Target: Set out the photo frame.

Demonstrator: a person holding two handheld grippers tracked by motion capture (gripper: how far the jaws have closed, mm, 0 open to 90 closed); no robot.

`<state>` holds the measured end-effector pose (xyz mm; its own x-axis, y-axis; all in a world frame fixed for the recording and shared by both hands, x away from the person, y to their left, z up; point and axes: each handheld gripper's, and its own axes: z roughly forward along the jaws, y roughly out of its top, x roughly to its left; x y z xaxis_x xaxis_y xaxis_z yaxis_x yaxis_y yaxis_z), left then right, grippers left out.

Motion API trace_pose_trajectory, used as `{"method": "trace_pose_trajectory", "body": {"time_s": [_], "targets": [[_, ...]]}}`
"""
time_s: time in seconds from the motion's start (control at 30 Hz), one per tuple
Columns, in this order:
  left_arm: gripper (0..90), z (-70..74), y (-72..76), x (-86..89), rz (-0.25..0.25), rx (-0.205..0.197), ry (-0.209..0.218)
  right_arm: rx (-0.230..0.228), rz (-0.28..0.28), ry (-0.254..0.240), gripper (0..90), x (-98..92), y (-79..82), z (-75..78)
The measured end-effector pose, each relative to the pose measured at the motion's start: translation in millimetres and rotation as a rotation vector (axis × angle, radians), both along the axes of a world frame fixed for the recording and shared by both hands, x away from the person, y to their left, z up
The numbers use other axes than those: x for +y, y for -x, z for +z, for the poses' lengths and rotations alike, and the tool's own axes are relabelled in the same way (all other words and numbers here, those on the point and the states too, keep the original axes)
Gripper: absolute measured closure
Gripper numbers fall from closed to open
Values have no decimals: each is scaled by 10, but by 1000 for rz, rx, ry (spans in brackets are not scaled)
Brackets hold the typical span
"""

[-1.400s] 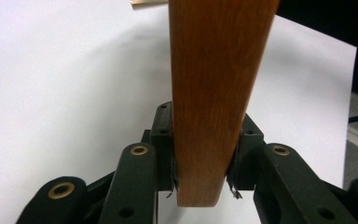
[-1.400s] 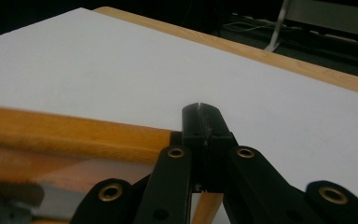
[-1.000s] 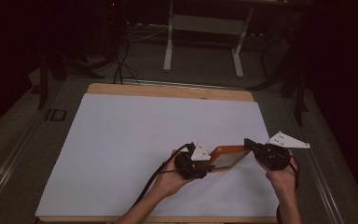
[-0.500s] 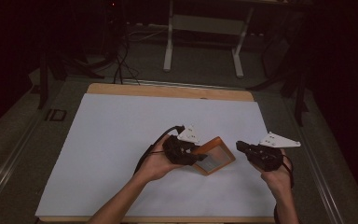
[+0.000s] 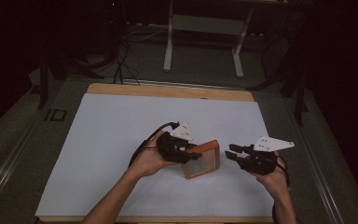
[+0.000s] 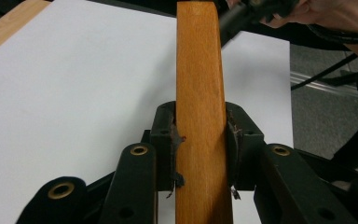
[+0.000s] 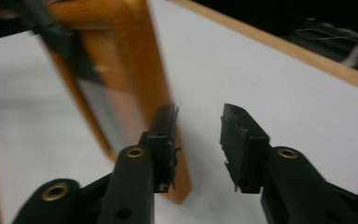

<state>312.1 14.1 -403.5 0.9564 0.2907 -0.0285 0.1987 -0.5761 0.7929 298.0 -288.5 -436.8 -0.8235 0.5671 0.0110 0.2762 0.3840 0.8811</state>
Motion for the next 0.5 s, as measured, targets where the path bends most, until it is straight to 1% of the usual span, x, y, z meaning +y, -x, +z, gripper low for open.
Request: {"method": "trace_pose_trajectory", "body": {"time_s": [0.03, 0.07, 0.1, 0.2, 0.23, 0.3, 0.33, 0.37, 0.4, 0.43, 0.47, 0.5], "targets": [[688, 1, -15, 13, -11, 2, -2, 2, 22, 4, 614, 16, 7, -3], [688, 1, -15, 13, -11, 2, -2, 2, 22, 4, 614, 16, 7, -3], [687, -2, -22, 18, -11, 2, 1, 7, 66, 0, 577, 46, 13, -11], [687, -13, -49, 31, -18, 8, 12, 11, 116, 6, 544, 104, 17, -32], [686, -13, -49, 31, -18, 8, 12, 14, 125, 4, 534, 127, 15, -45], [686, -18, -53, 21, -39, 3, 17, 18, 133, 8, 514, 182, -2, -72], [686, -18, -53, 21, -39, 3, 17, 18, 133, 8, 514, 182, -2, -72], [686, -16, -49, 16, -56, -6, 13, 22, 141, 12, 484, 239, -37, -107], [685, -16, -49, 16, -56, -6, 13, 28, 148, 16, 444, 268, -58, -129], [684, -13, -48, 14, -66, -13, 7, 36, 158, 33, 383, 304, -74, -155], [684, -13, -47, 15, -87, -19, 5, 38, 152, 55, 362, 345, -83, -186], [684, -13, -47, 15, -87, -19, 5, 38, 152, 55, 362, 345, -83, -186]]}}
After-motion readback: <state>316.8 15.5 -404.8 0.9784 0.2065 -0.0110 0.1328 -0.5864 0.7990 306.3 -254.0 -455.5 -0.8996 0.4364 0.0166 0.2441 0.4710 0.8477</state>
